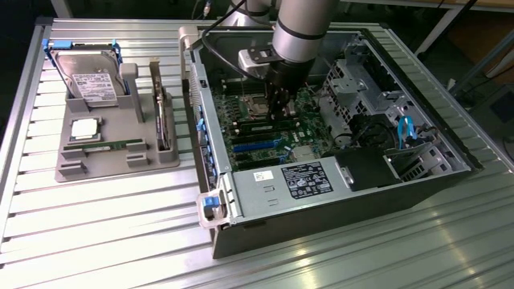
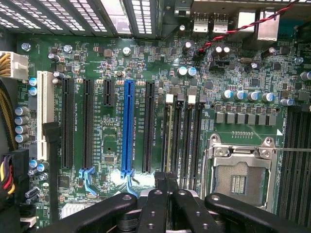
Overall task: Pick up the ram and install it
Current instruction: 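Press down the ram until it locks into place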
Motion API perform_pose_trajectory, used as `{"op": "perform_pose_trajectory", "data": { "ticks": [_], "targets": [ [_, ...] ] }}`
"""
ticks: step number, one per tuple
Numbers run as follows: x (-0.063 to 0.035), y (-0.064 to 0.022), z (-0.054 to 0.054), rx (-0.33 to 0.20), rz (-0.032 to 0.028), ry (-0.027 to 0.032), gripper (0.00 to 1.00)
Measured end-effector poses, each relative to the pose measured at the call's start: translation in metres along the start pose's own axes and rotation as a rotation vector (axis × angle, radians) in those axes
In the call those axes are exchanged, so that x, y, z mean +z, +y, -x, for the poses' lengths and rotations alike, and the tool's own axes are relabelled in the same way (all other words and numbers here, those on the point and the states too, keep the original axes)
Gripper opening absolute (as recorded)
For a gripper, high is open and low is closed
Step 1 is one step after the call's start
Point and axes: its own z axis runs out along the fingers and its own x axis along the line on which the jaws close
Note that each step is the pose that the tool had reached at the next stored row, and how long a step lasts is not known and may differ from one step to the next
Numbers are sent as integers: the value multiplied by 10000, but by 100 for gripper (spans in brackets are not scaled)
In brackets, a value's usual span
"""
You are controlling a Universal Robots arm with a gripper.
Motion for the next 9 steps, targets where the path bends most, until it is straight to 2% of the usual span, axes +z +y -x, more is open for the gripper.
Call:
{"op": "perform_pose_trajectory", "data": {
  "ticks": [9],
  "targets": [
    [37,1,0,0,1,1,11]
  ]
}}
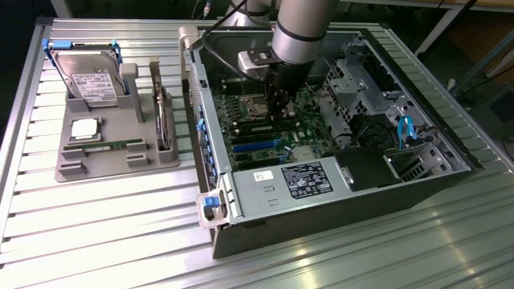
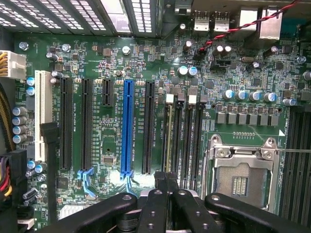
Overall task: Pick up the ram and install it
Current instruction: 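Press down the ram until it locks into place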
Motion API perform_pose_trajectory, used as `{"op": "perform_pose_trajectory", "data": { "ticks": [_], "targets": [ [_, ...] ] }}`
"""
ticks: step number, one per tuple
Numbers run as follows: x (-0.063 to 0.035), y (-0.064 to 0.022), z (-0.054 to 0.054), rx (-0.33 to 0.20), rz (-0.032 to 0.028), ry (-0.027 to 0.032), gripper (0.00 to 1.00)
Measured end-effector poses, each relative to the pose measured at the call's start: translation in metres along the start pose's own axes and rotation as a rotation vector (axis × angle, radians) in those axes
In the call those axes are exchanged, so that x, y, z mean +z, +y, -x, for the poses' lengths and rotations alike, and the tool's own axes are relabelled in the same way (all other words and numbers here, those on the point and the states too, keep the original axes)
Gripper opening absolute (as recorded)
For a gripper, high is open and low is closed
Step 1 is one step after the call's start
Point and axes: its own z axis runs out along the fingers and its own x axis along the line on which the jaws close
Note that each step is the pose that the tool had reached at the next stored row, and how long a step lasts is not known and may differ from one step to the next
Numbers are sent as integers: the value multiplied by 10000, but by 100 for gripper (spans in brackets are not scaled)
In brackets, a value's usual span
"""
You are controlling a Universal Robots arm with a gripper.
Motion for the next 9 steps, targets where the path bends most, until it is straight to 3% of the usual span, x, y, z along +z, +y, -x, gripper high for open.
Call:
{"op": "perform_pose_trajectory", "data": {
  "ticks": [7,8,9],
  "targets": [
    [10,0,-7,0,10,-5,11],
    [-105,-2,-14,-1,92,-7,11],
    [-184,-2,-16,0,123,-6,11]
  ]
}}
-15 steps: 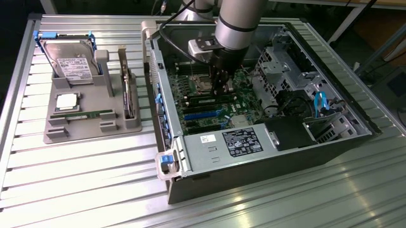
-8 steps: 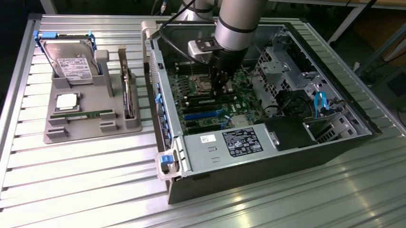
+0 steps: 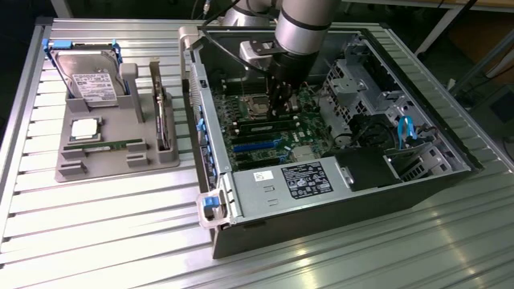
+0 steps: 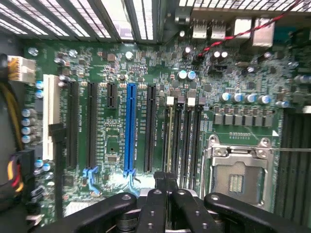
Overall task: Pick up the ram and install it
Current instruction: 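Press down the ram until it locks into place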
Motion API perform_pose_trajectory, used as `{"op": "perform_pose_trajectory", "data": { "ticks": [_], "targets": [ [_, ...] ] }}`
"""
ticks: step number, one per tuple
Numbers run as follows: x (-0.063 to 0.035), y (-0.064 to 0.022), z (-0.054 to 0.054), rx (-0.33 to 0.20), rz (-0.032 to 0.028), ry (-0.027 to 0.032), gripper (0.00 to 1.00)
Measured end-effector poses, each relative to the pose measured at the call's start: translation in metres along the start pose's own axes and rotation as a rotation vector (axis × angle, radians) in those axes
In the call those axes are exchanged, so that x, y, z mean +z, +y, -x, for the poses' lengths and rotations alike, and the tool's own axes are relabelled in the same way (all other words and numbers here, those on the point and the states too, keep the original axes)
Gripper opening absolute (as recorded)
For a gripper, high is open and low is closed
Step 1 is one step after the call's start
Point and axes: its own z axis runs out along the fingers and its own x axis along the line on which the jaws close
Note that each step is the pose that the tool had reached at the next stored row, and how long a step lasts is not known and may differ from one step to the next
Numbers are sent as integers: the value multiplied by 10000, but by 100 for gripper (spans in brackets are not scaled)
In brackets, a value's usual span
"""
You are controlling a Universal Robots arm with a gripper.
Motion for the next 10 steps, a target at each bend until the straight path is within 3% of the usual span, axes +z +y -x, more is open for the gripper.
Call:
{"op": "perform_pose_trajectory", "data": {
  "ticks": [10],
  "targets": [
    [-12,0,-1,-1,3,-1,11]
  ]
}}
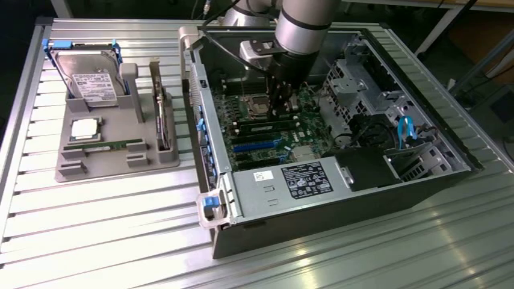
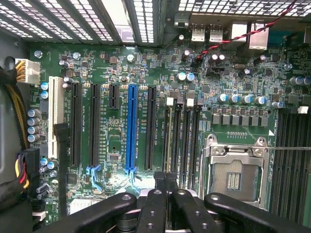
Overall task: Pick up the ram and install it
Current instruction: 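Press down the ram until it locks into place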
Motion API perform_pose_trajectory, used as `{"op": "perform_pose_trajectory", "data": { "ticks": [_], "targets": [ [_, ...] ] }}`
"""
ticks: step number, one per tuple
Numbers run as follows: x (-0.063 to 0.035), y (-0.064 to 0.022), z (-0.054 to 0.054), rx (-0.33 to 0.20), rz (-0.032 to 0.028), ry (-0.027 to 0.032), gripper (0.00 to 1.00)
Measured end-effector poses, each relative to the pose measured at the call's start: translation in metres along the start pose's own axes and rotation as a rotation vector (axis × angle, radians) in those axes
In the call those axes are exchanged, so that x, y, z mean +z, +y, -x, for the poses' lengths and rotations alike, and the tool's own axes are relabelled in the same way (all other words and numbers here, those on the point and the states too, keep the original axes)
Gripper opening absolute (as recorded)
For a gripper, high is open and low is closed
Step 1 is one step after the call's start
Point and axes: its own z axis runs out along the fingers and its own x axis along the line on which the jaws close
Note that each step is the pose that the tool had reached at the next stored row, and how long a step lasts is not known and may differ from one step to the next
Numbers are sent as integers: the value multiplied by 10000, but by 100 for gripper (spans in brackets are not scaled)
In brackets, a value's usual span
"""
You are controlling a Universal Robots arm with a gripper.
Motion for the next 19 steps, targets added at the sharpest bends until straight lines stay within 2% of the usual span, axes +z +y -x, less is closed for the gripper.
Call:
{"op": "perform_pose_trajectory", "data": {
  "ticks": [13,19],
  "targets": [
    [145,6,1,0,3,1,11],
    [160,6,2,0,3,-3,11]
  ]
}}
